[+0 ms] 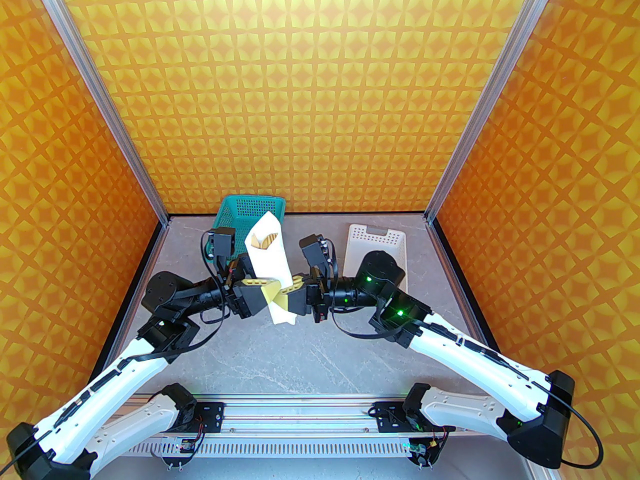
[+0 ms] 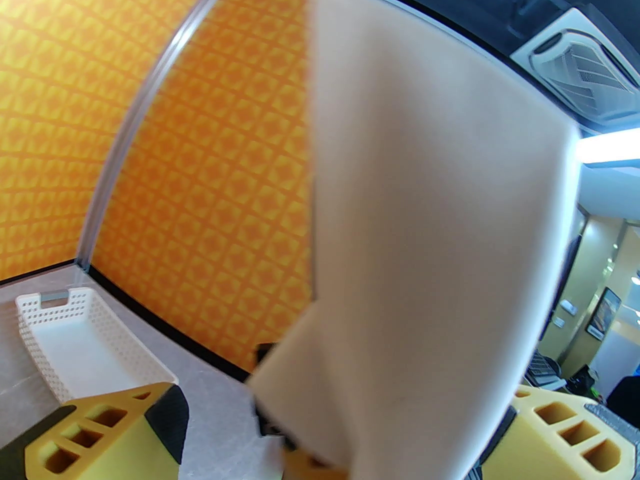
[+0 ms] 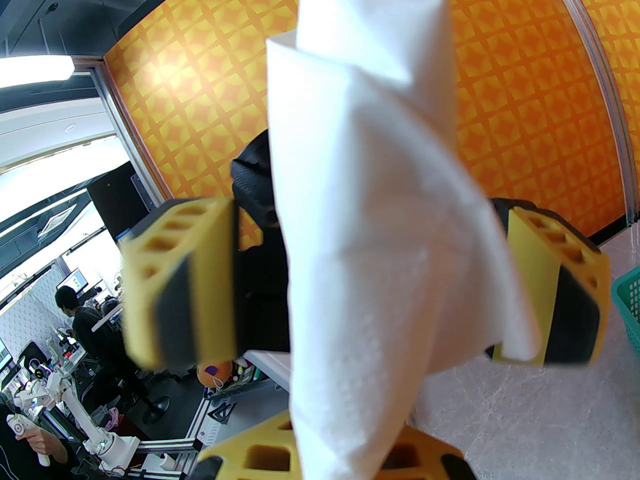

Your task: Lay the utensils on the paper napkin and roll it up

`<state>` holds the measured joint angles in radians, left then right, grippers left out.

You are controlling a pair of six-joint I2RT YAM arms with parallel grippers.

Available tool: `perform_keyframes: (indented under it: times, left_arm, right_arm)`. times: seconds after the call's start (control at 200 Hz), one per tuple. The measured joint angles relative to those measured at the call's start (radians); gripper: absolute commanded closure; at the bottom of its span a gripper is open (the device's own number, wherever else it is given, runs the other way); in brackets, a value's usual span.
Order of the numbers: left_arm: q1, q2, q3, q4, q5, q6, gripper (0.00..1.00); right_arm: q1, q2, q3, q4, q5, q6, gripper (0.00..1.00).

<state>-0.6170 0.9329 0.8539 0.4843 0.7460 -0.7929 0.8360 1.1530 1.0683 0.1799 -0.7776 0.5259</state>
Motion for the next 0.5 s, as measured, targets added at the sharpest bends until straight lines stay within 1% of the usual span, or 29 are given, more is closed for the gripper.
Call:
perform_keyframes:
  times: [0.315,0.5]
  left_arm:
    - [-0.013,0.039,0.000,0.071,0.024,-0.047,0.41]
    - [-0.013,0.035,0.001,0.086,0.027,-0.054,0.53]
  right_arm:
    - [0.003,0.006,0.007,-0.016,0.024,-0.023,1.00]
    - [0.003,-0.019,0.007,-0.073,0.080,-0.056,1.00]
